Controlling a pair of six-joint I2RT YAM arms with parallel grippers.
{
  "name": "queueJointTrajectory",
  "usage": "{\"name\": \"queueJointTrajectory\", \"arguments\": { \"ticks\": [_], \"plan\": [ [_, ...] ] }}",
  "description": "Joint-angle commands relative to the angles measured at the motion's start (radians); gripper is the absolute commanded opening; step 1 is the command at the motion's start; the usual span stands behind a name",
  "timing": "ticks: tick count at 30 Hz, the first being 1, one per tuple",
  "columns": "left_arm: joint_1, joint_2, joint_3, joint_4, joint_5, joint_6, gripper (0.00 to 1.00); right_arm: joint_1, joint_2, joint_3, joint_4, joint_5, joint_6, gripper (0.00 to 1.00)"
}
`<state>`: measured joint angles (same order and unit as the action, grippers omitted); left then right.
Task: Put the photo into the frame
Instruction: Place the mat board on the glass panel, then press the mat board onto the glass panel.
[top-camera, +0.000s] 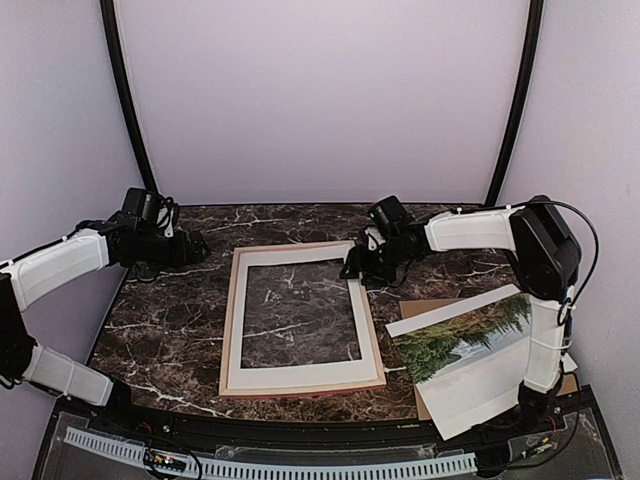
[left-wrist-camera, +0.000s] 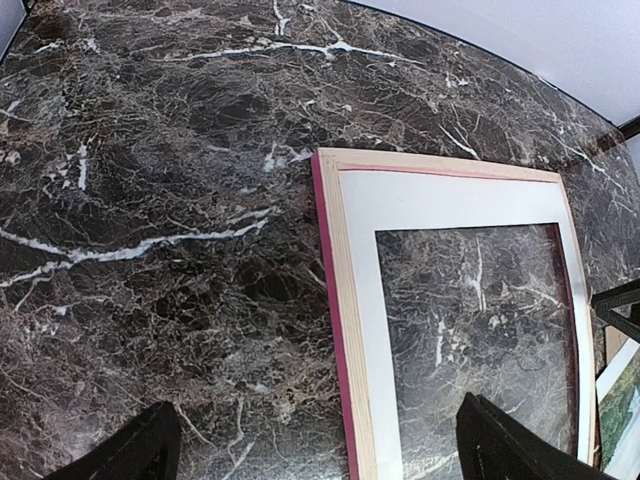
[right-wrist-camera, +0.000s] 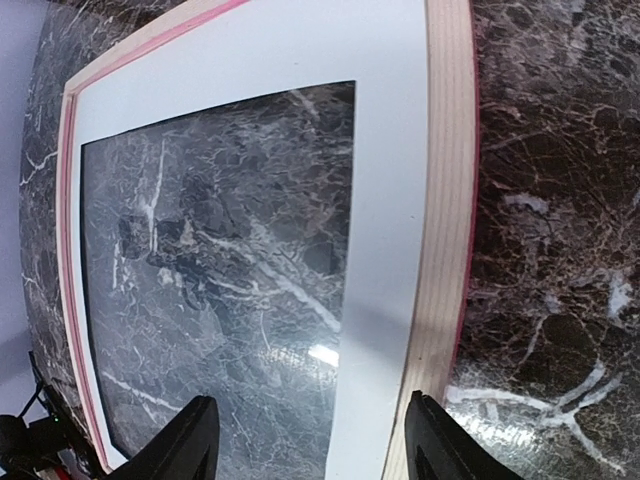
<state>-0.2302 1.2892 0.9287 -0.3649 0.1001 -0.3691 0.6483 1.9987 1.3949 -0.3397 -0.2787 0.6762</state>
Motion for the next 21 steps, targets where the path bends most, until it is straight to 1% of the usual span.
{"name": "queueJointTrajectory", "arguments": {
  "ticks": [1, 3, 7, 10, 14, 17, 21],
  "plan": [
    [-0.019, 0.009, -0.013, 0.031, 0.029, 0.01, 0.99, 0.007, -0.05, 0.023, -0.03, 0.057, -0.025, 0.65],
    [-0.032, 0.021, -0.016, 0.039, 0.029, 0.008, 0.99, 0.005, -0.06, 0.02, -0.039, 0.065, -0.03, 0.65],
    [-0.092, 0.058, -0.022, 0.062, 0.022, 0.0, 0.99, 0.001, -0.096, -0.005, -0.054, 0.094, -0.04, 0.64],
    [-0.127, 0.094, -0.019, 0.072, 0.017, -0.011, 0.98, 0.0, -0.12, -0.035, -0.042, 0.103, -0.05, 0.63],
    [-0.155, 0.135, -0.016, 0.088, 0.016, -0.022, 0.98, 0.003, -0.115, -0.044, -0.043, 0.115, -0.056, 0.57],
    [-0.166, 0.151, -0.015, 0.093, 0.014, -0.021, 0.98, 0.01, -0.097, -0.029, -0.069, 0.166, -0.07, 0.55],
    [-0.173, 0.163, -0.017, 0.095, 0.013, -0.018, 0.98, 0.021, -0.061, 0.012, -0.118, 0.247, -0.095, 0.55]
  ]
}}
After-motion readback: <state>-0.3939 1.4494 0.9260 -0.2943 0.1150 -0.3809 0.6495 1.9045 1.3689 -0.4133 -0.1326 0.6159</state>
